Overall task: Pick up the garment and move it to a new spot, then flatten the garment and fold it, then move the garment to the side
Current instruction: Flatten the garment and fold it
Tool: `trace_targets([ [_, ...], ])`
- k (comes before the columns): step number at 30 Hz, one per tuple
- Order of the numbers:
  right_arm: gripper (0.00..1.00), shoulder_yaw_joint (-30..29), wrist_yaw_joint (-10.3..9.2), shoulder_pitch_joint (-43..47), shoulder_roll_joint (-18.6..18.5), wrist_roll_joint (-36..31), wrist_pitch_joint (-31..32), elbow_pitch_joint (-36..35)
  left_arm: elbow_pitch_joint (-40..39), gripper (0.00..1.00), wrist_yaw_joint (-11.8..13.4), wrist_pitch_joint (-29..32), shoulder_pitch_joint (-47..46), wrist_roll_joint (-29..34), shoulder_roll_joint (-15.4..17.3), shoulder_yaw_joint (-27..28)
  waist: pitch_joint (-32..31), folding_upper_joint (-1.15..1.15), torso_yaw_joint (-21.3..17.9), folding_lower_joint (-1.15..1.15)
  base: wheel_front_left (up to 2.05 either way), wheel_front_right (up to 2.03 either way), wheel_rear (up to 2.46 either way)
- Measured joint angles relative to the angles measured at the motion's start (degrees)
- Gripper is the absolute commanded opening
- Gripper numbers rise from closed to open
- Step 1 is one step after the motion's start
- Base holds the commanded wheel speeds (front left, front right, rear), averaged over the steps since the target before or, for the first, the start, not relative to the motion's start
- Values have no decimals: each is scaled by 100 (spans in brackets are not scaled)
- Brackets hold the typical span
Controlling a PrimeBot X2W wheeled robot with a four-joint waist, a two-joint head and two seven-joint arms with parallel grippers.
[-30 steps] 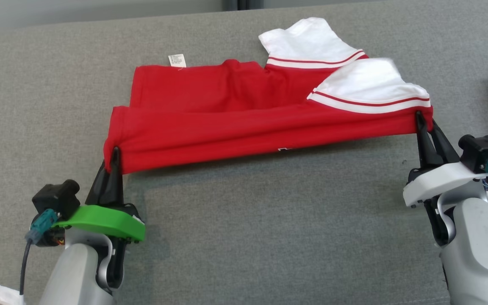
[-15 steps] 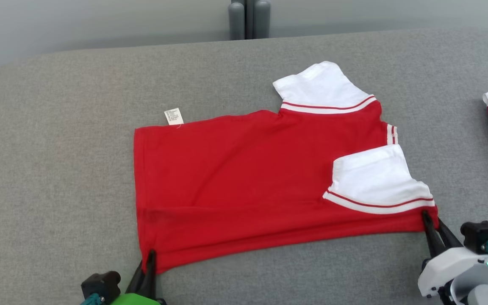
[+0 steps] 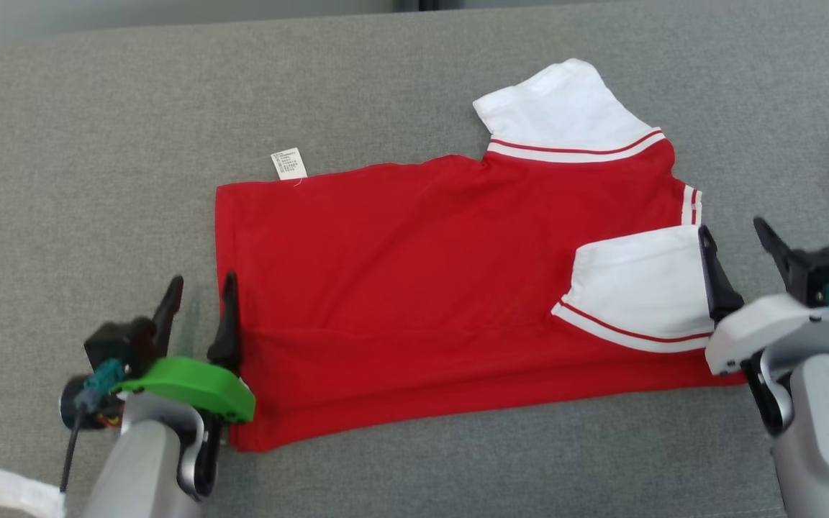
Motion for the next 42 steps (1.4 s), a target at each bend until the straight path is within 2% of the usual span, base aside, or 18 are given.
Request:
trace_targets([
  [6,100,272,0,-1100,-21,-339,281,240,868,100,0,0,-1316,-57,334,-349,424,0,-9,0,0,0,0],
  [10,100,409,0,-1700,-88,-497,401,506,1282,100,0,0,-1848,-212,477,-643,657,0,-17,0,0,0,0],
  [18,100,571,0,-2755,-203,-824,557,1113,1939,100,0,34,-2553,-601,559,-1301,1060,0,25,0,0,0,0],
  [19,100,600,0,-2866,-212,-886,586,1202,2002,83,0,24,-2631,-653,568,-1376,1101,0,40,0,0,0,0],
  [20,100,621,0,-2963,-221,-938,598,1287,2045,57,0,18,-2690,-691,572,-1467,1135,0,58,0,0,0,0],
  [21,100,639,0,-3128,-247,-1018,647,1435,2091,0,0,0,-2762,-791,572,-1649,1181,0,105,0,0,0,0],
  [26,100,511,0,-3555,-336,-1149,792,1816,2034,0,0,1,-2888,-1139,541,-2178,1267,0,283,0,0,0,0],
  [29,100,412,0,-3796,-396,-1199,907,2060,1880,0,-1,1,-2982,-1273,549,-2302,1313,0,420,0,0,0,0],
  [41,100,-18,-1,-4501,-347,-1393,1288,2908,713,0,-1,2,-3044,-1046,530,-2138,1639,0,971,0,0,0,0],
  [42,96,-51,-1,-4545,-332,-1417,1302,2956,671,0,-1,2,-3023,-1027,523,-2130,1673,0,1001,0,0,0,0],
])
